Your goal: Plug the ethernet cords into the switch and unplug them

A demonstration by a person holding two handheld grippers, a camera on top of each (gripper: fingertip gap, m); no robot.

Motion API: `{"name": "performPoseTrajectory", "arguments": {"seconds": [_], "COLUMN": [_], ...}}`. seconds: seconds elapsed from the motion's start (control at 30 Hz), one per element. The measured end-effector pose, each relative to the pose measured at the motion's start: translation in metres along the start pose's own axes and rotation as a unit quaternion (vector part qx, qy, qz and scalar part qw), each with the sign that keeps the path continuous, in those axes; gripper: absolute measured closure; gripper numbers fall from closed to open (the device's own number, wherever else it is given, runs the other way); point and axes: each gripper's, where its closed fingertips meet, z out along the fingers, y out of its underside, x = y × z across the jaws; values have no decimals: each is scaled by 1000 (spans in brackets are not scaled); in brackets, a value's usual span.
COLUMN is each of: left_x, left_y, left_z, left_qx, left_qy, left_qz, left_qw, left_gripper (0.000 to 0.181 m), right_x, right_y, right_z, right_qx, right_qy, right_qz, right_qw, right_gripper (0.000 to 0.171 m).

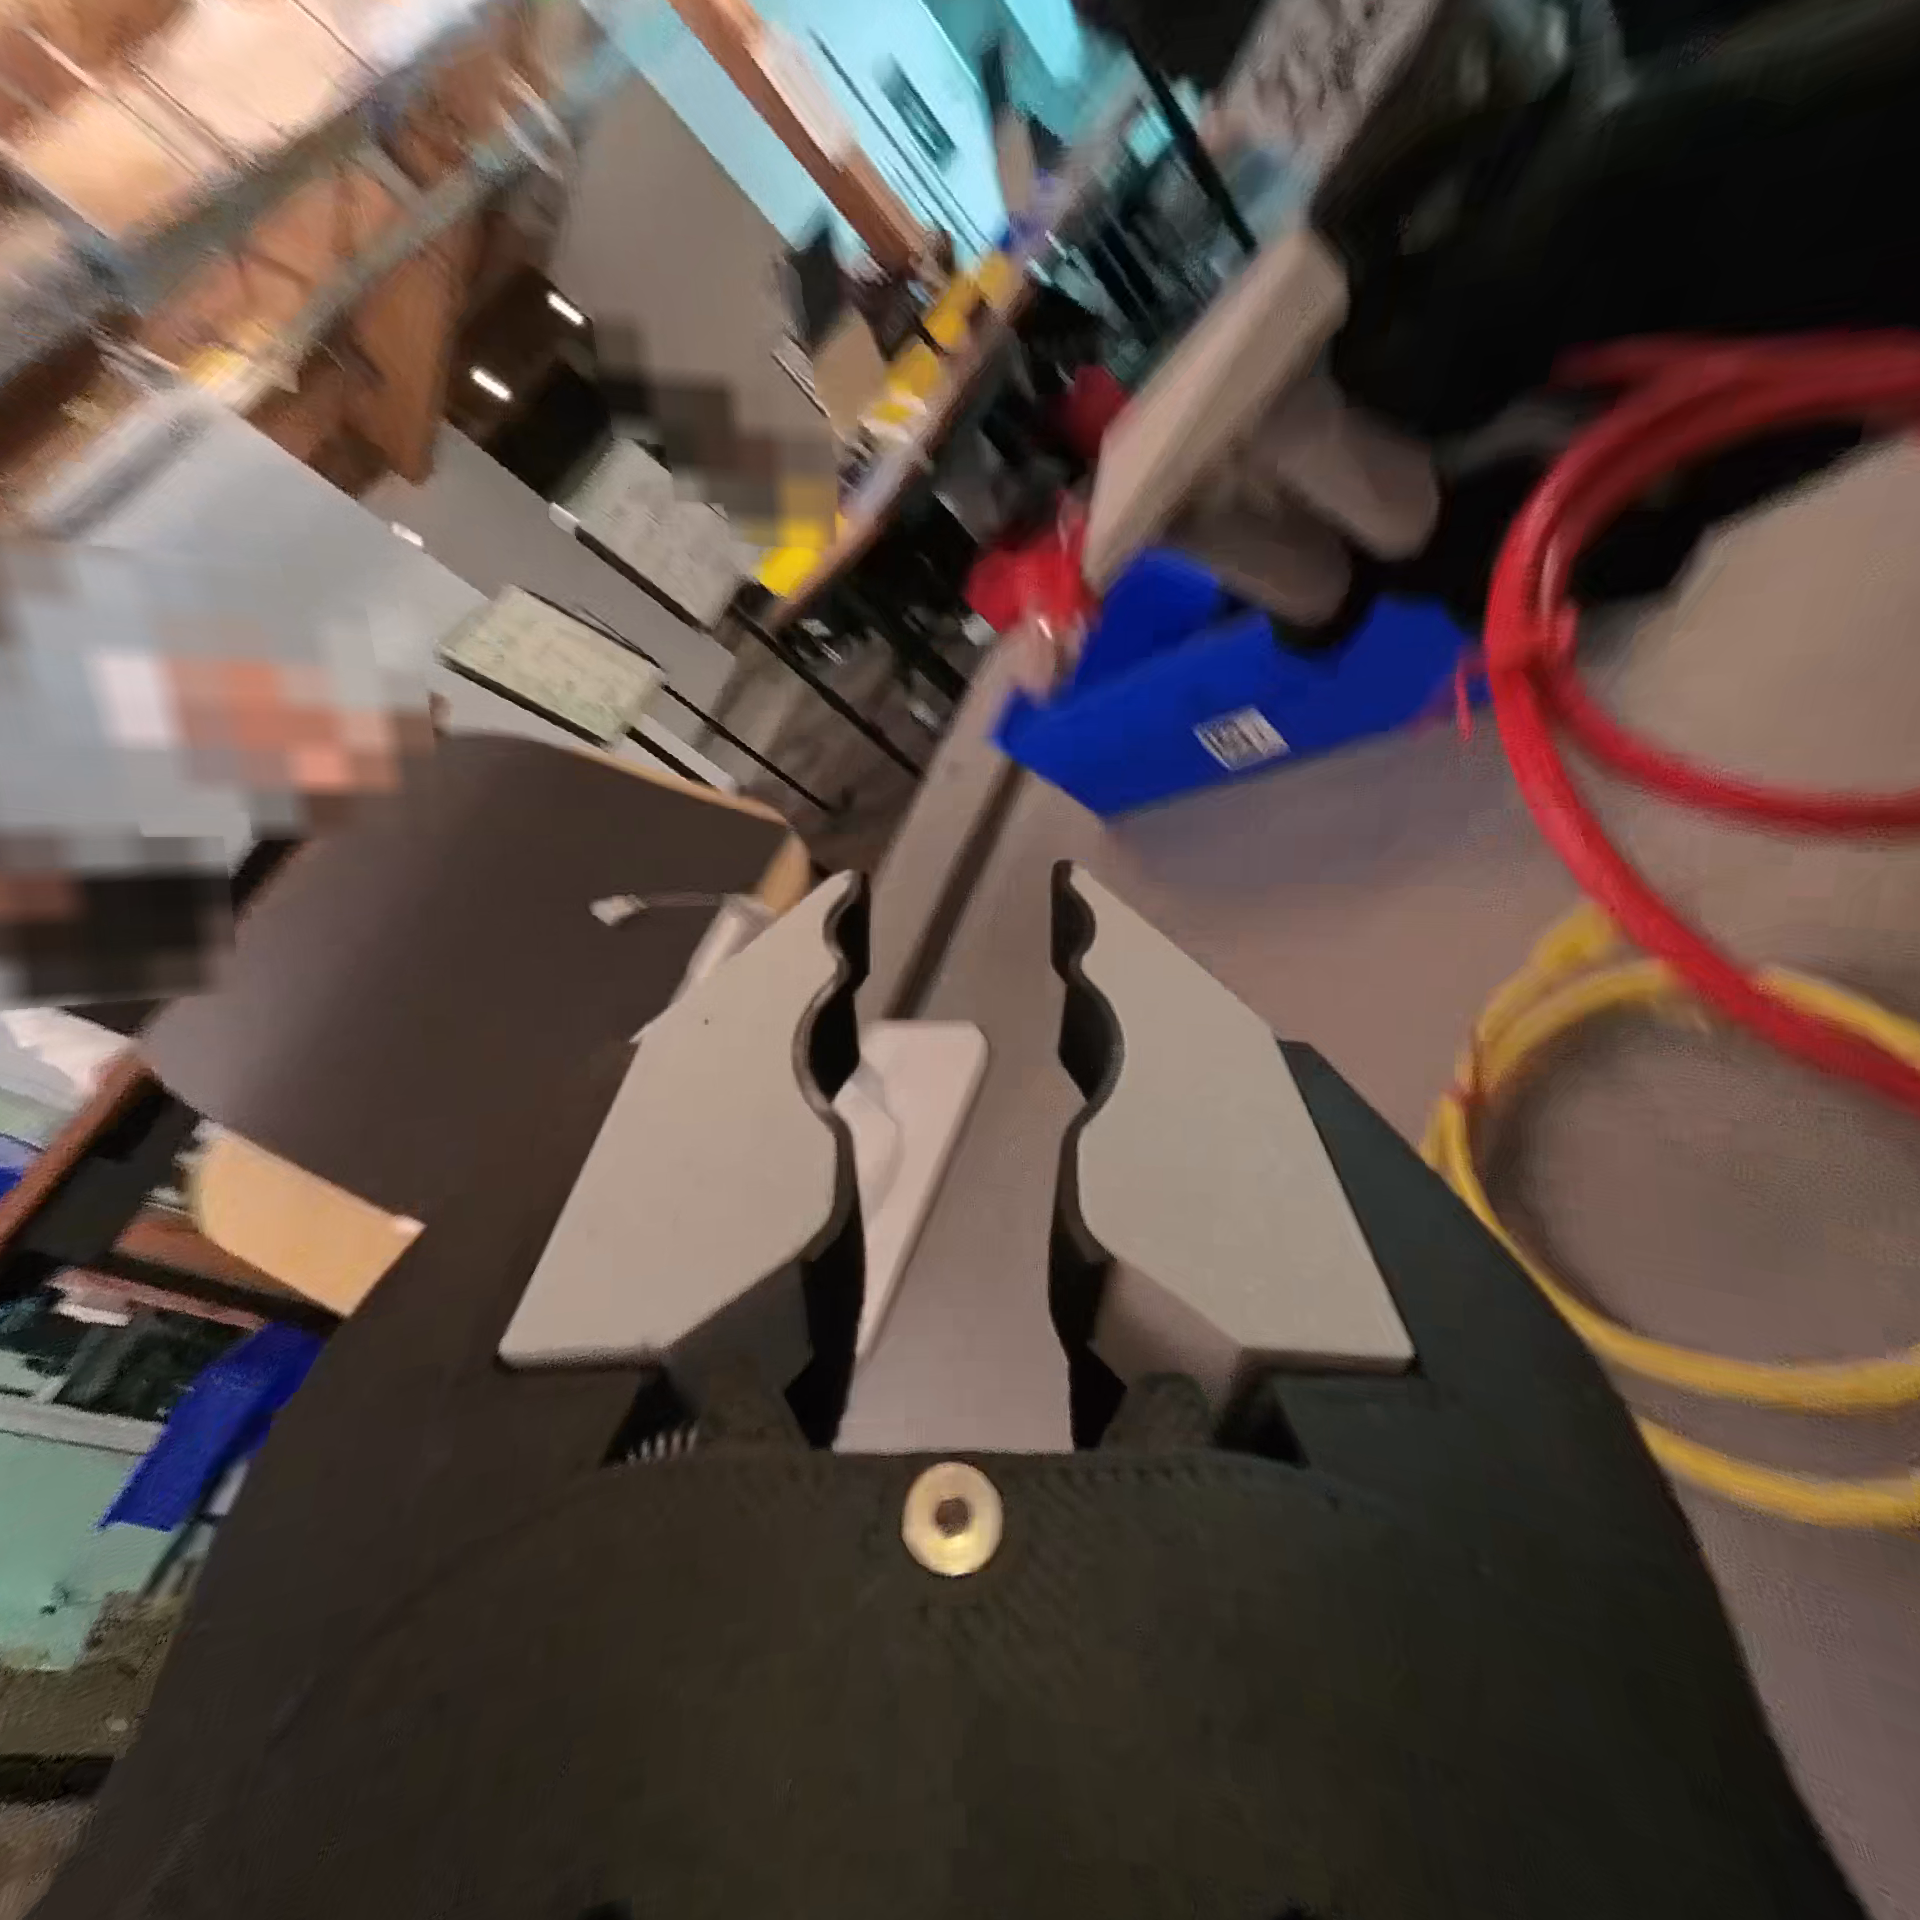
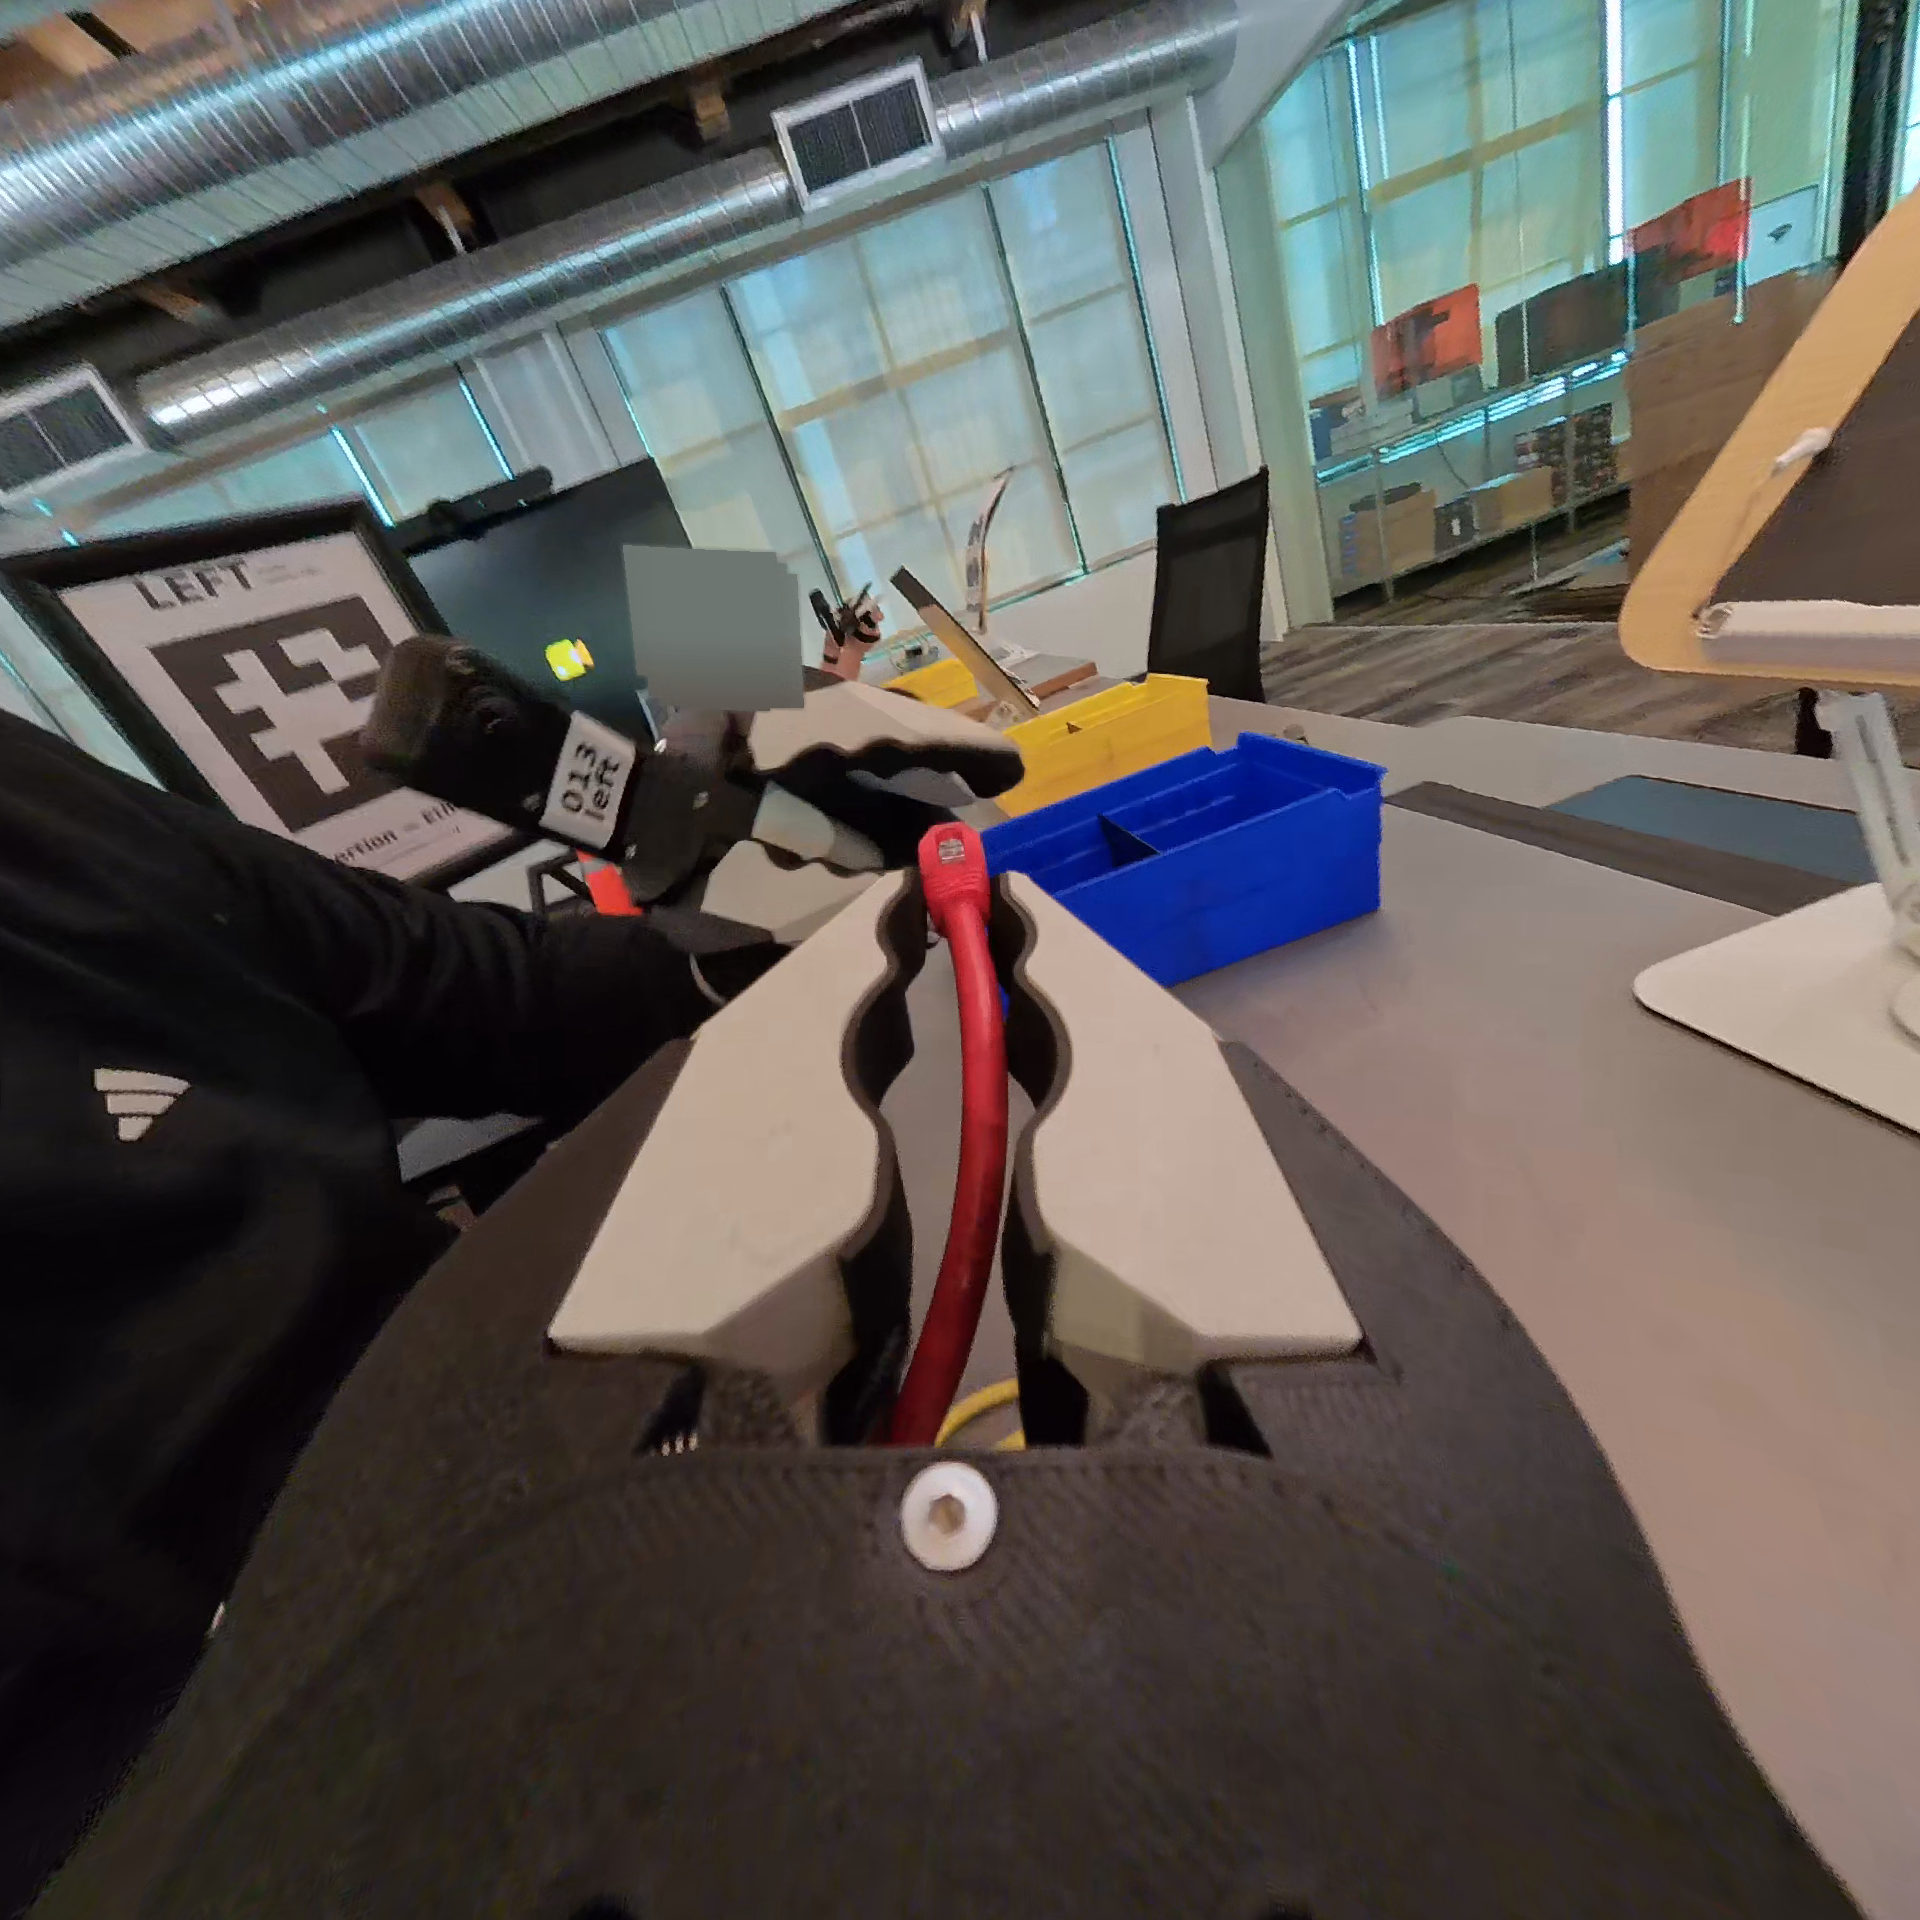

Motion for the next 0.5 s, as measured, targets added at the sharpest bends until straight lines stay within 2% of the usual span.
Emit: {"name": "performPoseTrajectory", "arguments": {"seconds": [0.23, 0.5], "left_x": [62, 104], "left_y": [116, 160], "left_z": [4, 8], "left_qx": [-162, -212], "left_qy": [147, 234], "left_qz": [5, -16], "left_qw": [976, 949], "left_gripper": [134, 118], "right_x": [10, 10], "right_y": [20, 23], "right_z": [-14, -22], "right_qx": [-20, -16], "right_qy": [28, 28], "right_qz": [-5, 2], "right_qw": [999, 999], "right_gripper": [161, 161]}}
